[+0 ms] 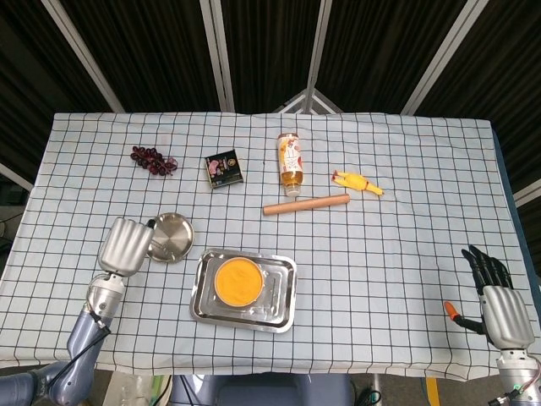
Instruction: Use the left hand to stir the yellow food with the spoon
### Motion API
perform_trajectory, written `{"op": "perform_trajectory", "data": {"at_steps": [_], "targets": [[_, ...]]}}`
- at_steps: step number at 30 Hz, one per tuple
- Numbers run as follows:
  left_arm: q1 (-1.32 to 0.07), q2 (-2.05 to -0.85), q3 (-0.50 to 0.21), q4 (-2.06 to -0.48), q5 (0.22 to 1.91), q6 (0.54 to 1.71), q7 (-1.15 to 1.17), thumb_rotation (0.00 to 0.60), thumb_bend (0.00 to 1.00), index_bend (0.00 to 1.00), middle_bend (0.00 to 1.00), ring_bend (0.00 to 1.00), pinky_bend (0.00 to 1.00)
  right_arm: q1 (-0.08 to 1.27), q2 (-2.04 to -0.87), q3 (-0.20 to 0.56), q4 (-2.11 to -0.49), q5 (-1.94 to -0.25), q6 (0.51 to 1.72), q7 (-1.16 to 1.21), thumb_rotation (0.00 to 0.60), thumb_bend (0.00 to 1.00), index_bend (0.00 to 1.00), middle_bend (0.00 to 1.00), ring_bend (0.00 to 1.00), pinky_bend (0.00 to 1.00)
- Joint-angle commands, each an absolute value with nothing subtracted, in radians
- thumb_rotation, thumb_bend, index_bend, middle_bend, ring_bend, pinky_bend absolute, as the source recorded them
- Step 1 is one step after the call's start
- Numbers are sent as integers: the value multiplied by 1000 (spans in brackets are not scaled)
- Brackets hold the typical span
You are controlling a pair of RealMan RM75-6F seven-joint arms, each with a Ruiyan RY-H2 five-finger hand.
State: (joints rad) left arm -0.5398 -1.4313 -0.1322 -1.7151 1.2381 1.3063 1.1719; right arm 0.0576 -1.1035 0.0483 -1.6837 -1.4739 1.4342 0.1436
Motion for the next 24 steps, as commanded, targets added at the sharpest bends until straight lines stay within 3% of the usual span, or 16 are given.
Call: {"op": "perform_trajectory", "data": {"at_steps": [1,11,24], "targets": [[-610,-1453,-147,-1721,1269,1273,1285,600,622,778,1000,1000,1000,58,-1103,48,-1685,-1473,1433,144,600,339,0,0,0,0],[-738,-1524,-116,-1666,1318,1173,1531,600,621,780,1000,1000,1000,61,-1099,49,-1687,-1470,1425,155,600,339,0,0,0,0],[-820,-1606,-62,-1579,1371,1088,1630,600,620,780,1000,1000,1000,62,-1095,48,-1690,-1469,1421,167,600,339,0,0,0,0]]}}
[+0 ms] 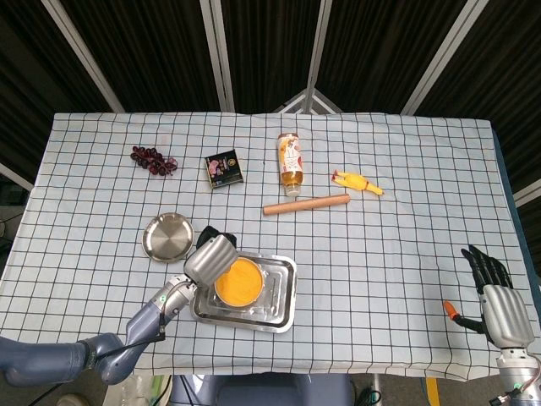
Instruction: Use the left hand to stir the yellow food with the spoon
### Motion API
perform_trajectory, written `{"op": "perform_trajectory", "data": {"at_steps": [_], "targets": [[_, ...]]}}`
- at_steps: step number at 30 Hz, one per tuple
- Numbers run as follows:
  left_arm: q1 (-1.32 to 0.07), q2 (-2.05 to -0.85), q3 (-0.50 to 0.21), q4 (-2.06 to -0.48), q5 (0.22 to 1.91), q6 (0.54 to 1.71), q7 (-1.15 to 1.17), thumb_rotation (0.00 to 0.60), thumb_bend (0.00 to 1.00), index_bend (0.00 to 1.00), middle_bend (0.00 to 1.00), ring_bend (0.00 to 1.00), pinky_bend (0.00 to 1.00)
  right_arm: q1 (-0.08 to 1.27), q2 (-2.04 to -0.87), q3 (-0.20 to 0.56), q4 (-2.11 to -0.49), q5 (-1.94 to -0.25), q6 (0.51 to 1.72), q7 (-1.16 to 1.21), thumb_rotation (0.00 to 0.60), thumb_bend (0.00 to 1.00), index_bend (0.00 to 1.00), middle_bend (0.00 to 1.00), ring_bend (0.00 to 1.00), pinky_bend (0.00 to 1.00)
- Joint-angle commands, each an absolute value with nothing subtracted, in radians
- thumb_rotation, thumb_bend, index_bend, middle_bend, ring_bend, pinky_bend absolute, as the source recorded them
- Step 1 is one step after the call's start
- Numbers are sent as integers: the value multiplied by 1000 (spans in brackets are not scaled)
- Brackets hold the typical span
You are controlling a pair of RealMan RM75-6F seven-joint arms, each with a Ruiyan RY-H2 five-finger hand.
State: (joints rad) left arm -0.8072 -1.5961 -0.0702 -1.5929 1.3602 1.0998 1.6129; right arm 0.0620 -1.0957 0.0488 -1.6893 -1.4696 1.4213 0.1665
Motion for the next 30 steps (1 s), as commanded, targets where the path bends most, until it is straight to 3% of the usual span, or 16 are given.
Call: {"op": "perform_trajectory", "data": {"at_steps": [1,30], "targets": [[-826,-1608,-59,-1573,1377,1082,1641,600,620,780,1000,1000,1000,62,-1095,48,-1690,-1469,1420,168,600,339,0,0,0,0],[-941,-1619,-14,-1507,1480,958,1818,600,570,783,1000,1000,1000,64,-1085,47,-1702,-1461,1407,185,600,339,0,0,0,0]]}}
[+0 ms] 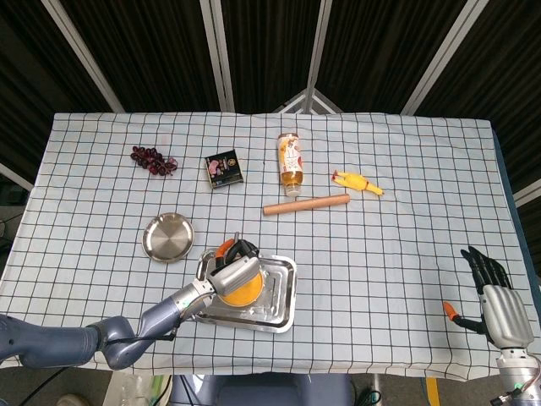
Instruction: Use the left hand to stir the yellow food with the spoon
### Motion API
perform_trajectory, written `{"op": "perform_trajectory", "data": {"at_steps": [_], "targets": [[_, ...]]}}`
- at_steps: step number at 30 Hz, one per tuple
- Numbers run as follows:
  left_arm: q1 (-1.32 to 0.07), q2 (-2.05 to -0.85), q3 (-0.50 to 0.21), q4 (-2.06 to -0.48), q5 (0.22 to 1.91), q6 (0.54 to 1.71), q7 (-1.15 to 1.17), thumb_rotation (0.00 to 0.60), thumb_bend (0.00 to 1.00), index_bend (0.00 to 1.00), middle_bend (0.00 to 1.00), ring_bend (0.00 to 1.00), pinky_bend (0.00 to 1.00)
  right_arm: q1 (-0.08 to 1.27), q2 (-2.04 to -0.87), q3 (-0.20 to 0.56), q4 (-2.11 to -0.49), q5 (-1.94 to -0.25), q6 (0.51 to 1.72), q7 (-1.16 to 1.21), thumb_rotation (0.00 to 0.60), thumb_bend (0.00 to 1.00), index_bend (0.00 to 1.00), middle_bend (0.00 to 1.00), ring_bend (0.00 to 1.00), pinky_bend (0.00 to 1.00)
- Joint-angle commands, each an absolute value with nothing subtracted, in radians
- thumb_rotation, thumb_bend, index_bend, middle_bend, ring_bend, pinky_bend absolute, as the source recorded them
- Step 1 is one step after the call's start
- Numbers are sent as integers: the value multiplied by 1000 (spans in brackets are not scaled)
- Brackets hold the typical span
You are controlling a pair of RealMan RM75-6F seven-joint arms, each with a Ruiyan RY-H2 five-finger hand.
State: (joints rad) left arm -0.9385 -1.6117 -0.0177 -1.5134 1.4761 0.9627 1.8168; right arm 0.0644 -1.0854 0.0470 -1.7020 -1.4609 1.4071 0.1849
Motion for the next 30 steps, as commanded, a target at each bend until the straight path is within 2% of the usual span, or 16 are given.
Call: {"op": "perform_trajectory", "data": {"at_steps": [1,16,30], "targets": [[-942,-1623,-12,-1504,1482,955,1817,600,568,783,1000,1000,1000,64,-1085,48,-1702,-1461,1408,186,600,339,0,0,0,0],[-927,-1671,-1,-1519,1510,973,1747,600,568,783,1000,1000,1000,64,-1086,48,-1702,-1460,1409,186,600,339,0,0,0,0],[-908,-1599,3,-1586,1544,994,1725,600,568,783,1000,1000,1000,65,-1086,49,-1704,-1454,1404,184,600,340,0,0,0,0]]}}
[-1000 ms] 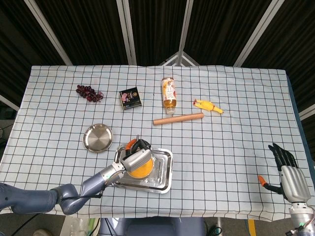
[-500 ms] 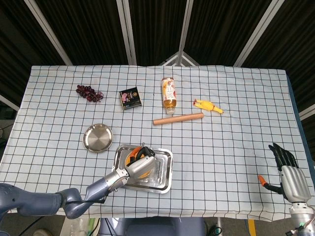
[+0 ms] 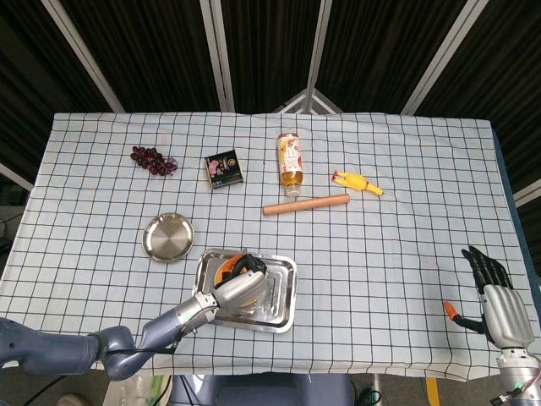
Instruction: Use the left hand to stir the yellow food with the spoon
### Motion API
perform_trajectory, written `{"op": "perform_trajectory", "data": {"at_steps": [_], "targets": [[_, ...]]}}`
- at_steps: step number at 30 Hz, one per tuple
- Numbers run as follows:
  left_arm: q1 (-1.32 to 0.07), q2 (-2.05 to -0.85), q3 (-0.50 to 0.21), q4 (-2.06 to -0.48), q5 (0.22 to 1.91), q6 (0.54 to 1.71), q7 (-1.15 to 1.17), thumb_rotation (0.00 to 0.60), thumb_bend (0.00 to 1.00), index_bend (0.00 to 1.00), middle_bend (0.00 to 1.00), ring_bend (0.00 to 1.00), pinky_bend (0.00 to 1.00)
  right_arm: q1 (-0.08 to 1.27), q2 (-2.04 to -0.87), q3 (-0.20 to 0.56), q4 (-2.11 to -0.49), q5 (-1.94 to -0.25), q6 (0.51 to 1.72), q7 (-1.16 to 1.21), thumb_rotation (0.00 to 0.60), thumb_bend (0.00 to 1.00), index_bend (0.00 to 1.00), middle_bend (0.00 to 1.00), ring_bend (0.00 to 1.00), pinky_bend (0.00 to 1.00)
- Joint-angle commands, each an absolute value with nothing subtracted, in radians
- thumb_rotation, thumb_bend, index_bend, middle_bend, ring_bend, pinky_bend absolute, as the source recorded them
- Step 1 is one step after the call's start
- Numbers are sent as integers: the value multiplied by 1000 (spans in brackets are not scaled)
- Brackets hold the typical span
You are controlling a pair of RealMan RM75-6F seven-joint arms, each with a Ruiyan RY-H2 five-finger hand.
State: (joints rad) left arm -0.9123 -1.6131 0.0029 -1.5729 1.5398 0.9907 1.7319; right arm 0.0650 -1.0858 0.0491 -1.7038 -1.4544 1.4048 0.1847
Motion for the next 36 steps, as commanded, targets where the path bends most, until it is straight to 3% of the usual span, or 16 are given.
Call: {"op": "perform_trajectory", "data": {"at_steps": [1,17,36], "targets": [[-905,-1592,3,-1590,1545,996,1723,600,568,783,1000,1000,1000,65,-1086,49,-1704,-1454,1404,183,600,339,0,0,0,0],[-895,-1546,-15,-1559,1576,1000,1686,600,568,783,1000,1000,1000,66,-1086,50,-1706,-1452,1403,180,600,339,0,0,0,0],[-908,-1635,-18,-1461,1571,947,1682,600,563,784,1000,1000,1000,65,-1085,50,-1702,-1459,1408,191,600,339,0,0,0,0]]}}
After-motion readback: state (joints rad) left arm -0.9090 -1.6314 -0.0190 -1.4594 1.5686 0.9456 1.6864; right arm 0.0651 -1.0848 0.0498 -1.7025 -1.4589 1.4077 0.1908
